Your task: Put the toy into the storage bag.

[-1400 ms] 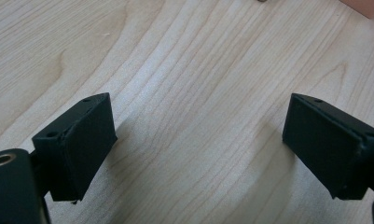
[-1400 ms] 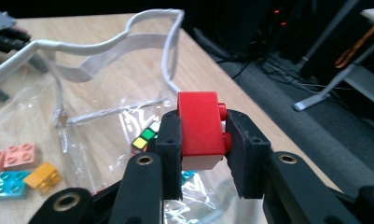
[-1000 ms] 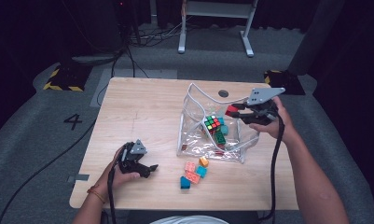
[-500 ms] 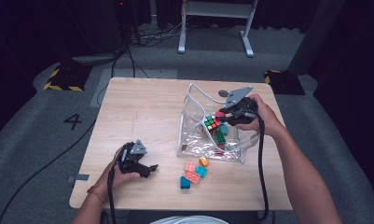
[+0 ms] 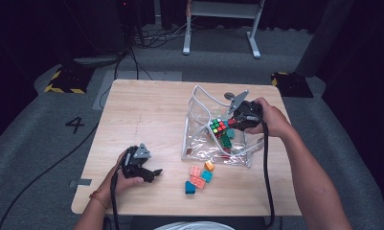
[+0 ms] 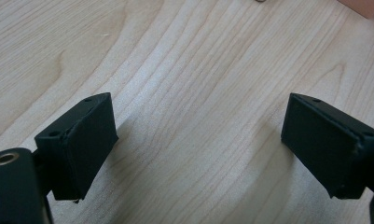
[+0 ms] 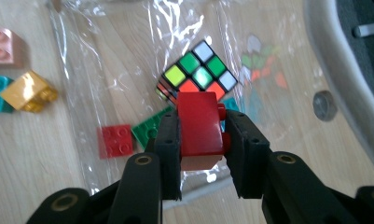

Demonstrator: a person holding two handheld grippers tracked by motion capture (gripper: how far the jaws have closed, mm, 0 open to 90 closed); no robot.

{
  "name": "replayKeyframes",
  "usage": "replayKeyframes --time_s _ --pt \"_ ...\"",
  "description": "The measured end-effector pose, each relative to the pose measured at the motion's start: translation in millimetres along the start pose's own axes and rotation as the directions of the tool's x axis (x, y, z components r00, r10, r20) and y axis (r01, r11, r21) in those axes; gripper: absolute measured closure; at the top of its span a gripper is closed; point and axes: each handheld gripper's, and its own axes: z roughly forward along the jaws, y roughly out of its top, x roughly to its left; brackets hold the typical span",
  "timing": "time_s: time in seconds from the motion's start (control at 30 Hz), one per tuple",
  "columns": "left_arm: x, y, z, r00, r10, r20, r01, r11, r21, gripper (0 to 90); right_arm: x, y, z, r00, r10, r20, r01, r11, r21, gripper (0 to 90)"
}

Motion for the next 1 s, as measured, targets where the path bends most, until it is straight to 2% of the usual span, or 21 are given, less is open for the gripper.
replayKeyframes --time_s 0.1,0.13,0.23,0.37,0.73,0.87,1.0 --pt "0.0 0.0 0.0 1.0 0.0 0.0 0.0 1.0 0.0 10.4 -5.0 -5.8 -0.6 0.9999 0.004 0.009 -0.005 0.999 0.037 68.2" --pt "0.0 0.0 0.0 1.0 0.0 0.0 0.0 1.0 0.0 10.4 -5.4 -8.2 -1.9 0.9996 0.027 0.006 -0.027 0.998 0.062 68.1" --pt "0.0 0.0 0.0 1.0 0.0 0.0 0.0 1.0 0.0 10.3 -9.7 -15.7 -4.5 0.999 0.044 0.014 -0.045 0.995 0.095 68.2" --pt "0.0 0.0 0.1 1.0 -0.001 0.004 0.001 1.0 0.0 10.4 -14.2 -26.3 -8.5 0.9973 0.072 0.015 -0.073 0.991 0.108 68.1" --pt "0.0 0.0 0.2 1.0 -0.002 0.004 0.002 1.0 0.0 10.3 -15.9 -33.1 -12.0 0.9955 0.095 0.005 -0.095 0.991 0.095 66.0" --pt "-0.1 0.0 0.2 1.0 -0.002 0.005 0.002 1.0 0.0 10.3 -16.3 -36.2 -14.5 0.9943 0.107 -0.002 -0.106 0.992 0.066 62.3" --pt "-0.1 0.0 0.2 1.0 -0.002 0.004 0.002 1.0 0.0 10.3 -15.7 -42.6 -21.1 0.9912 0.132 0.003 -0.132 0.991 0.003 58.9"
